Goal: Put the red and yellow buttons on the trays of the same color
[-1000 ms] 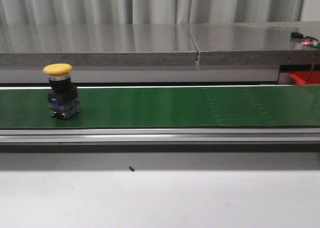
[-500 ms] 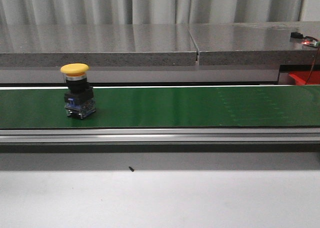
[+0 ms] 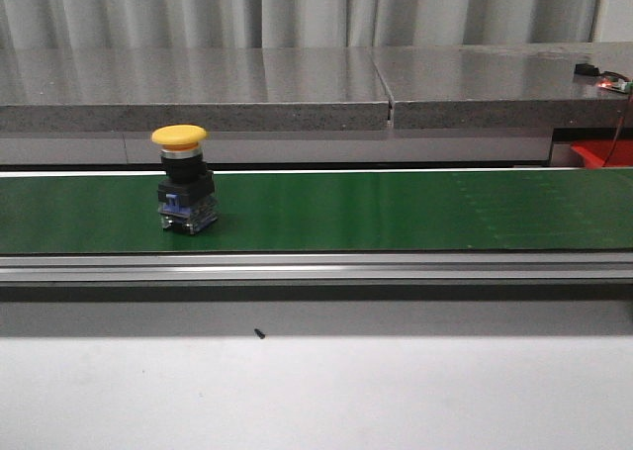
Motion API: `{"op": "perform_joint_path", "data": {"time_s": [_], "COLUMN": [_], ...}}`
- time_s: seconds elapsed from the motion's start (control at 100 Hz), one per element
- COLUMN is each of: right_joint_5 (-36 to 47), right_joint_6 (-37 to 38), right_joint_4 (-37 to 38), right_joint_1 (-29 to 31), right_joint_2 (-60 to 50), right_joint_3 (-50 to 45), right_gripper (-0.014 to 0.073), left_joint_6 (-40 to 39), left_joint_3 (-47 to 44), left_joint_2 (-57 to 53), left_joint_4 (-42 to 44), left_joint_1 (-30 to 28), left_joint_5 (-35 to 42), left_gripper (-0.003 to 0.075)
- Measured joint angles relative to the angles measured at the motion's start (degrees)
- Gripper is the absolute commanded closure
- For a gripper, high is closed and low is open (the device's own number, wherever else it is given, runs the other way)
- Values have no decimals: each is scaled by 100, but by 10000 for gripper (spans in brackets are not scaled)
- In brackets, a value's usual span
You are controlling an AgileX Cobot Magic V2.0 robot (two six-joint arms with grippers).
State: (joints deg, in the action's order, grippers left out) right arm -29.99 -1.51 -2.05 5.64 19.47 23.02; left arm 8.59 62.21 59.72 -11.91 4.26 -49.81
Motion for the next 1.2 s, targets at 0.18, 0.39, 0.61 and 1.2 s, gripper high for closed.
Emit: {"op": "perform_joint_path", "data": {"time_s": [0.18, 0.39, 0.61, 1.2], "right_joint_5": [0, 0, 0, 0], "right_joint_6": [0, 0, 0, 0], "right_joint_4": [0, 0, 0, 0], "right_joint_1": [0, 0, 0, 0], "right_joint_2": [0, 0, 0, 0], "right_joint_3": [0, 0, 0, 0], "right_gripper": [652, 652, 652, 652], "left_joint_6": [-437, -591, -614, -627], "left_joint_3": [-822, -1869, -2635, -3084], "left_joint_2": [-759, -1753, -2743, -3226], "left_joint_4": [517, 650, 702, 714], "left_joint_1": [249, 469, 469, 469], "left_joint_5": [521, 1119, 1336, 1344], "left_gripper": [739, 739, 739, 739]}}
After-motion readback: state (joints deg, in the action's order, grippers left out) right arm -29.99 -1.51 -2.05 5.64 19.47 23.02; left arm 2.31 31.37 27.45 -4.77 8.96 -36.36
